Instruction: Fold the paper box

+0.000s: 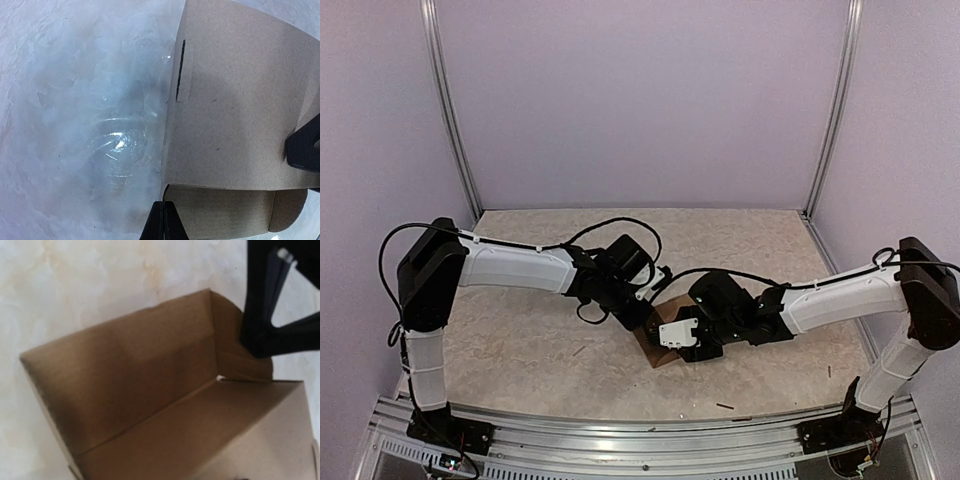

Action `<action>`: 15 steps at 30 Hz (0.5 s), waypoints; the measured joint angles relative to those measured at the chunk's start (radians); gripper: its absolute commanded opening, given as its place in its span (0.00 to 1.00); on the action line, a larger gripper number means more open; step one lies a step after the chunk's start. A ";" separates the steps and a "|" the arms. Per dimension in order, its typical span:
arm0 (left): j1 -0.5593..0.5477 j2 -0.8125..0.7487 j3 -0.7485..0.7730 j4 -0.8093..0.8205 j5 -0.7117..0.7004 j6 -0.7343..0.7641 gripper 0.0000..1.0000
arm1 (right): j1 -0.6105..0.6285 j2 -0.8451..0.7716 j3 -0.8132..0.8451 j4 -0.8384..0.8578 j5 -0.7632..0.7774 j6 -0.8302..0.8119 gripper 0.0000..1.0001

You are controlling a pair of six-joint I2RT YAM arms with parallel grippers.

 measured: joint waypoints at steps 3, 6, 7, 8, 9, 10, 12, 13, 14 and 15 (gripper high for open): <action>0.002 0.008 0.018 -0.021 0.001 0.000 0.00 | 0.000 0.000 0.000 0.000 0.000 -0.004 0.64; 0.007 0.016 0.035 -0.040 0.008 0.000 0.00 | -0.002 0.000 0.000 0.000 -0.002 -0.010 0.64; 0.010 0.017 0.036 -0.041 0.011 0.000 0.00 | -0.002 0.000 -0.001 0.001 -0.002 -0.011 0.64; 0.012 0.018 0.036 -0.042 0.015 -0.002 0.00 | -0.002 0.000 -0.001 0.001 -0.002 -0.012 0.64; 0.015 0.018 0.036 -0.042 0.019 -0.004 0.00 | -0.002 0.000 -0.002 0.002 -0.002 -0.014 0.64; 0.018 0.018 0.036 -0.042 0.023 -0.007 0.00 | -0.002 0.000 -0.002 0.003 -0.002 -0.014 0.64; 0.026 0.018 0.036 -0.042 0.034 -0.014 0.00 | -0.002 0.000 -0.002 0.004 -0.003 -0.015 0.64; 0.030 0.018 0.036 -0.042 0.040 -0.018 0.00 | -0.002 0.000 -0.002 0.004 -0.003 -0.015 0.64; 0.034 0.018 0.036 -0.042 0.046 -0.023 0.00 | -0.002 0.000 -0.002 0.005 -0.003 -0.015 0.64; 0.038 0.018 0.036 -0.042 0.053 -0.027 0.00 | -0.002 0.000 -0.002 0.005 -0.004 -0.015 0.64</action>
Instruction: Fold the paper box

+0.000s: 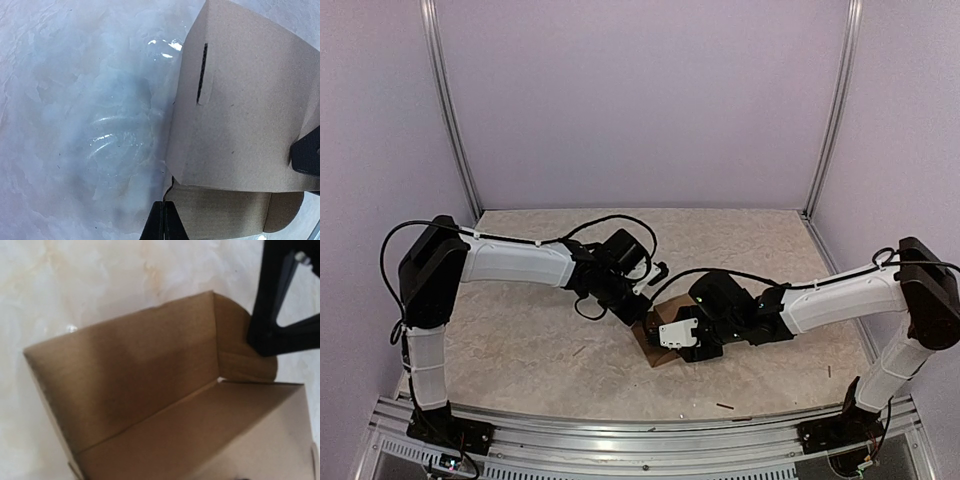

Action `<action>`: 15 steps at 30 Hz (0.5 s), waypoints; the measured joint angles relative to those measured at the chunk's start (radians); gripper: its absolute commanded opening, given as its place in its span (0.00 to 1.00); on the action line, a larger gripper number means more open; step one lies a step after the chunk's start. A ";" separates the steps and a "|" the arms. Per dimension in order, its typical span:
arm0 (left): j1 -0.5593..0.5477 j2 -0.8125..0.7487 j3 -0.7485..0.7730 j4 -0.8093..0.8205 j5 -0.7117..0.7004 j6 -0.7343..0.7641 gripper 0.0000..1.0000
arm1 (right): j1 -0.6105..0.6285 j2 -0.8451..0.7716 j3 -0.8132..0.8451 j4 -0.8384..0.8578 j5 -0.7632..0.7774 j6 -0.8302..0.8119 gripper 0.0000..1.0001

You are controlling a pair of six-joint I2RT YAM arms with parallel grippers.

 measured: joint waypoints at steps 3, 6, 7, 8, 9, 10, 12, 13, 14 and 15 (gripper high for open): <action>0.006 0.000 0.000 0.000 0.013 -0.010 0.00 | 0.000 0.000 0.000 0.001 -0.002 0.000 0.64; 0.011 0.000 0.000 -0.001 0.025 -0.020 0.00 | 0.000 0.000 0.000 0.001 -0.003 -0.001 0.64; 0.013 0.000 0.000 -0.001 0.031 -0.023 0.00 | 0.000 0.000 0.000 0.001 -0.003 -0.002 0.64; 0.015 0.000 0.000 -0.001 0.036 -0.023 0.00 | 0.000 0.000 0.000 0.002 -0.003 -0.002 0.64; 0.016 0.000 0.000 -0.001 0.040 -0.023 0.00 | 0.000 0.000 0.000 0.002 -0.004 -0.003 0.64; 0.016 0.000 0.000 -0.002 0.042 -0.023 0.00 | 0.000 0.000 0.000 0.002 -0.004 -0.003 0.64; 0.016 0.000 0.000 -0.002 0.045 -0.023 0.00 | 0.000 0.000 0.000 0.002 -0.004 -0.003 0.64; 0.016 0.000 0.000 -0.002 0.045 -0.023 0.00 | 0.000 0.000 0.000 0.002 -0.004 -0.004 0.64; 0.016 0.000 0.002 -0.005 0.046 -0.023 0.00 | 0.000 0.000 0.000 0.002 -0.005 -0.005 0.64; 0.016 0.001 0.007 -0.010 0.047 -0.022 0.00 | 0.000 0.000 0.000 0.002 -0.005 -0.006 0.64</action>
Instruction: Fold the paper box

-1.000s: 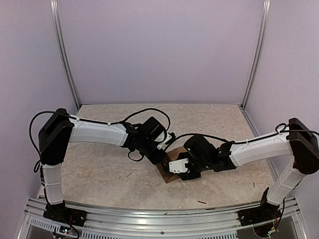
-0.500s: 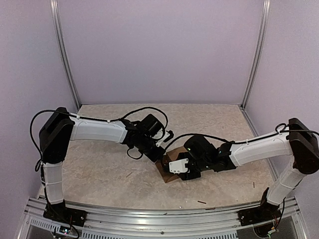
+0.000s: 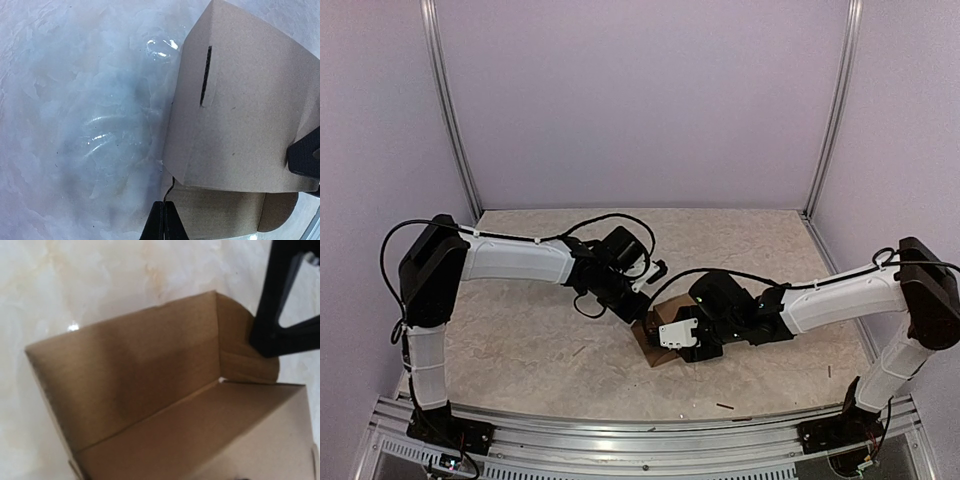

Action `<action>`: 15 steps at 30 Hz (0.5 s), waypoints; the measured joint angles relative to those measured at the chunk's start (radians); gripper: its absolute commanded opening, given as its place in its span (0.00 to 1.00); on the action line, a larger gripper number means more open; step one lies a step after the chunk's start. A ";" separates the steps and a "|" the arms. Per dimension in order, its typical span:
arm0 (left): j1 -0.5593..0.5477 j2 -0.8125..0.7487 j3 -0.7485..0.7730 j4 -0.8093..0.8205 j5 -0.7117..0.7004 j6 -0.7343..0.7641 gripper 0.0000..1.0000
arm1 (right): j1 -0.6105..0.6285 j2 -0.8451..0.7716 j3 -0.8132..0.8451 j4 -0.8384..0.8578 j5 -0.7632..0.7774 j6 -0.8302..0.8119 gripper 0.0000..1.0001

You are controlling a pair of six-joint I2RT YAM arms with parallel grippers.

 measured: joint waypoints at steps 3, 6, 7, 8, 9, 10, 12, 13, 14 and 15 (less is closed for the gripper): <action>0.000 0.008 0.026 -0.024 0.002 0.000 0.00 | 0.000 0.000 0.000 0.002 0.001 -0.004 0.64; 0.002 0.025 0.058 -0.052 0.006 0.003 0.00 | -0.003 0.000 0.000 0.003 0.001 -0.011 0.64; 0.002 0.033 0.072 -0.064 0.007 0.004 0.00 | -0.003 0.000 0.000 0.003 0.001 -0.012 0.64; 0.002 0.040 0.087 -0.076 0.009 0.005 0.00 | -0.003 0.000 0.000 0.003 0.001 -0.013 0.64; 0.002 0.049 0.100 -0.085 0.010 0.007 0.00 | -0.004 0.000 0.000 0.003 0.001 -0.013 0.64; 0.002 0.056 0.111 -0.095 0.011 0.008 0.00 | -0.005 0.000 0.000 0.003 0.001 -0.014 0.64; 0.004 0.071 0.140 -0.122 0.016 0.011 0.00 | -0.005 0.000 0.000 0.002 0.001 -0.015 0.64; 0.006 0.080 0.157 -0.135 0.018 0.014 0.00 | -0.005 0.000 0.000 0.002 0.001 -0.015 0.64; 0.006 0.086 0.167 -0.142 0.020 0.015 0.00 | -0.005 0.000 0.000 0.002 0.002 -0.015 0.64; 0.008 0.095 0.182 -0.152 0.021 0.016 0.00 | -0.005 0.000 0.000 0.002 0.001 -0.015 0.64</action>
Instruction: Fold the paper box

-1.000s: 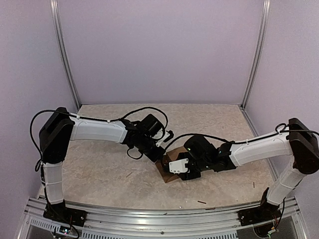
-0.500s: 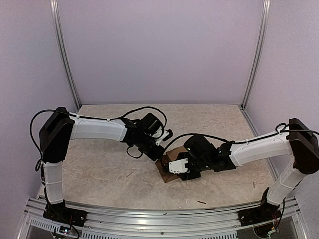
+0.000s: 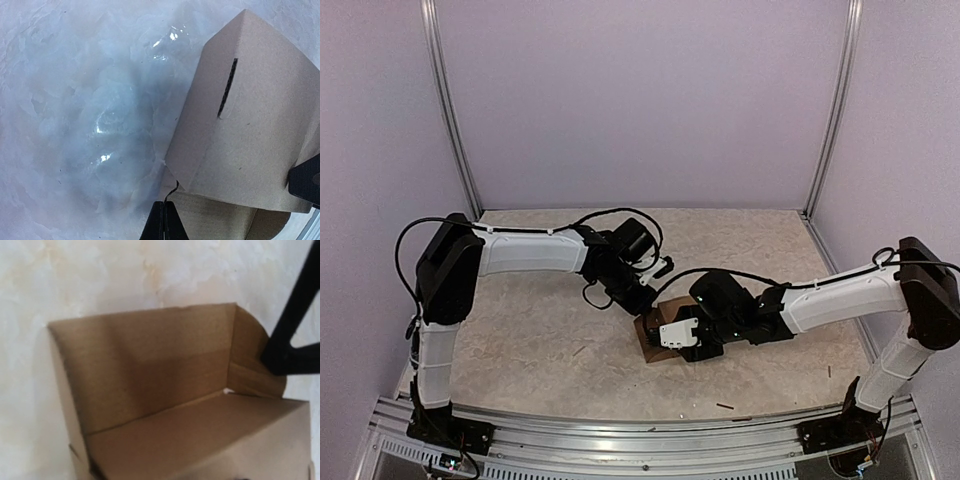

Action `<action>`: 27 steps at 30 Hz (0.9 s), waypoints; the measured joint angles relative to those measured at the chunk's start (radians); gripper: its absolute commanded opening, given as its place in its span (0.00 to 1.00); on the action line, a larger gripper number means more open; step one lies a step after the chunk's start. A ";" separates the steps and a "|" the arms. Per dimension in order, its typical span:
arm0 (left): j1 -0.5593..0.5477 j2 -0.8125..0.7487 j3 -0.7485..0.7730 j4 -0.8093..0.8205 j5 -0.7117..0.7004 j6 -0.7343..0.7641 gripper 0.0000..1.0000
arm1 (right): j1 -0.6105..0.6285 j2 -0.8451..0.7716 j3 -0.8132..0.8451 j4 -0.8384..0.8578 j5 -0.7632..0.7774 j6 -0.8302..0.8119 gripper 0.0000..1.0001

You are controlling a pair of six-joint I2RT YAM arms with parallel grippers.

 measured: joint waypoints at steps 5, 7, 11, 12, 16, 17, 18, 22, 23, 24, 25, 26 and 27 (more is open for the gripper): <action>0.001 0.034 0.056 -0.038 0.008 0.003 0.00 | 0.000 0.000 -0.003 0.000 0.000 -0.003 0.64; 0.002 0.040 0.071 -0.051 0.011 0.004 0.00 | 0.000 0.000 -0.003 0.000 0.000 -0.004 0.64; 0.006 0.048 0.083 -0.063 0.021 0.004 0.00 | 0.000 0.000 -0.003 0.001 0.000 -0.004 0.64; 0.006 0.049 0.084 -0.064 0.022 0.004 0.00 | 0.000 0.000 -0.003 0.001 0.000 -0.004 0.64; 0.006 0.049 0.084 -0.066 0.022 0.004 0.03 | 0.000 -0.002 -0.003 0.000 0.000 -0.003 0.65; 0.006 0.049 0.084 -0.066 0.022 0.005 0.06 | 0.000 -0.004 -0.003 -0.005 -0.001 -0.003 0.66; 0.006 0.049 0.084 -0.065 0.022 0.005 0.09 | 0.000 -0.008 -0.003 -0.014 -0.002 -0.003 0.67; 0.009 0.039 0.063 -0.040 0.020 0.006 0.20 | -0.001 -0.047 0.004 -0.089 -0.009 -0.003 0.69; 0.011 0.028 0.046 -0.029 0.017 0.006 0.23 | -0.007 -0.060 0.012 -0.121 -0.013 -0.004 0.70; 0.014 0.016 0.029 -0.022 0.015 0.005 0.25 | -0.011 -0.072 0.023 -0.148 -0.019 -0.004 0.71; 0.019 -0.005 0.002 -0.005 0.012 0.001 0.28 | -0.018 -0.084 0.037 -0.177 -0.029 -0.004 0.71; 0.025 -0.032 -0.034 0.016 0.007 -0.007 0.30 | -0.029 -0.096 0.053 -0.200 -0.043 -0.002 0.72; 0.032 -0.064 -0.072 0.032 0.003 -0.018 0.32 | -0.045 -0.108 0.069 -0.222 -0.060 0.002 0.73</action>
